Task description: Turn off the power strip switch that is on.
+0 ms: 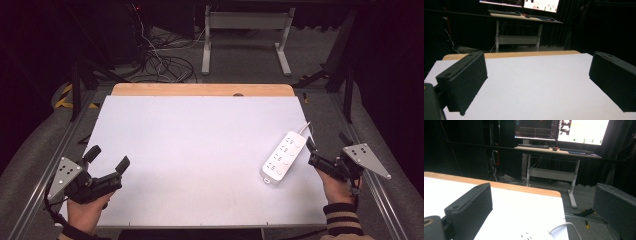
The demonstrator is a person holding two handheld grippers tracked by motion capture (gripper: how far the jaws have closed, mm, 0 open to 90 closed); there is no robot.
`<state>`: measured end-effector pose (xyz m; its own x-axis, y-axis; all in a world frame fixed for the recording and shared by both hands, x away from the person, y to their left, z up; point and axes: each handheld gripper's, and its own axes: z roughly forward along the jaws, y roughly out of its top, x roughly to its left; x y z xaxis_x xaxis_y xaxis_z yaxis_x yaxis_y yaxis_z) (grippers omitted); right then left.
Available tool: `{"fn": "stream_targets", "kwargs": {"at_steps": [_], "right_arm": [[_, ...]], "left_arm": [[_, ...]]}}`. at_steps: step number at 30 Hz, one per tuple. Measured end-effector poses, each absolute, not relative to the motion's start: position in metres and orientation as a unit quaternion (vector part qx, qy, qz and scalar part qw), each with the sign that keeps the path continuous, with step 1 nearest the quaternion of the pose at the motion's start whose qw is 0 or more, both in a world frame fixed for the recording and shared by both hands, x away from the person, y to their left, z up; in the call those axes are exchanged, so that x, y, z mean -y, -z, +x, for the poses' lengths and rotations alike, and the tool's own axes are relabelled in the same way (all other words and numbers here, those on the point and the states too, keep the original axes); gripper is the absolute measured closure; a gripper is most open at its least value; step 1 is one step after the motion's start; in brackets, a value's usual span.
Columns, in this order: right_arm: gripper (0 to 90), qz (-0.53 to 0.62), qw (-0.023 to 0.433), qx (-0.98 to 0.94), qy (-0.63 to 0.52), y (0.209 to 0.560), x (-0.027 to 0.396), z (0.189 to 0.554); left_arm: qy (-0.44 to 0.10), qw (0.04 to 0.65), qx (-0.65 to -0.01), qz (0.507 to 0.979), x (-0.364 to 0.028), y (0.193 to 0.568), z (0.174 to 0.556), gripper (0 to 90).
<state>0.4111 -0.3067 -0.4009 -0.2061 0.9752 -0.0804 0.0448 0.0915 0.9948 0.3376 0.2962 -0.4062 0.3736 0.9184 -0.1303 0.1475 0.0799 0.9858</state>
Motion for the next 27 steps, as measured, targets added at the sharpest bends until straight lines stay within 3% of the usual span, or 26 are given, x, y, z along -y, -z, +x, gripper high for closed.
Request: {"fn": "stream_targets", "kwargs": {"at_steps": [27], "right_arm": [[3.3,0.434,0.443,-0.608,-0.495,0.404,0.297,0.421]], "left_arm": [[-0.339,0.579,-0.456,0.585,-0.303,0.406,0.332,2.2]]}}
